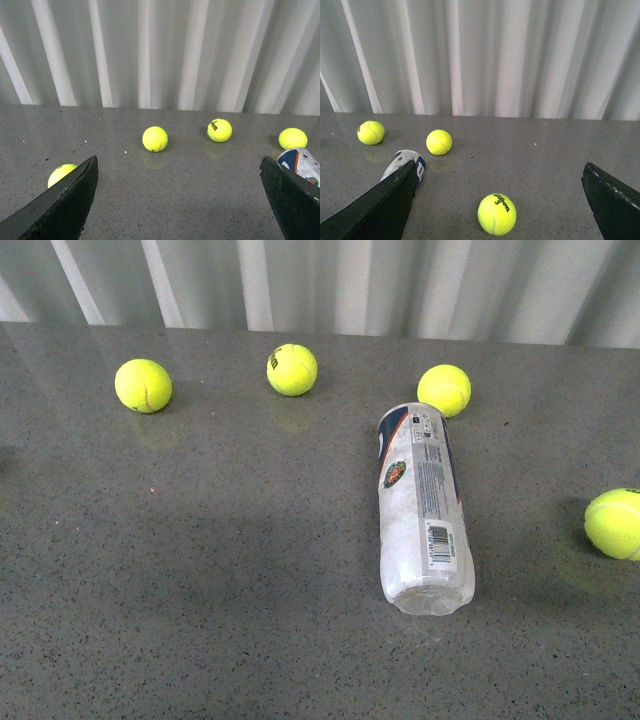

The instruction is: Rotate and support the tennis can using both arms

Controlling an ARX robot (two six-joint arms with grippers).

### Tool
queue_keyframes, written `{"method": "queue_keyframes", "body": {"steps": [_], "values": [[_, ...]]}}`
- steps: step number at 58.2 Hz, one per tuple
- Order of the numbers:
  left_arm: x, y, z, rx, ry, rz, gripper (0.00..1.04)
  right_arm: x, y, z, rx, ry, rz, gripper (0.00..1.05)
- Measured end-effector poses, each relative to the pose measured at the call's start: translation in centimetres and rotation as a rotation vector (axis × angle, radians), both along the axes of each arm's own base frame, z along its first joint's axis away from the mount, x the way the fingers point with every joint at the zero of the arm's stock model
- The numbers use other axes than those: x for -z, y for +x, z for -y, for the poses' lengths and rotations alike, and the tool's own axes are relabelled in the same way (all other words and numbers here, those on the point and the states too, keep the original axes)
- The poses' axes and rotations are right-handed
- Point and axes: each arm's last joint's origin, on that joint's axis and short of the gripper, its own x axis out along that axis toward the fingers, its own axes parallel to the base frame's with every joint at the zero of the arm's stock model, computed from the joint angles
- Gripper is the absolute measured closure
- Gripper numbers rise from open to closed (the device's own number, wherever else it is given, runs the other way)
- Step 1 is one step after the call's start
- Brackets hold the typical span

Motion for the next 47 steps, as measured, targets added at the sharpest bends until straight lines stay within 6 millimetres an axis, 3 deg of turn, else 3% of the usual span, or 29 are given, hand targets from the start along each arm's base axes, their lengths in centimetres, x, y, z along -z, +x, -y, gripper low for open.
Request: {"method": "queue_keyframes", "body": {"steps": [47], "values": [[0.00,0.00,0.00,0.000,0.000,0.000,0.07,0.00,0.00,0.00,0.000,0.000,0.000,0.07]]}}
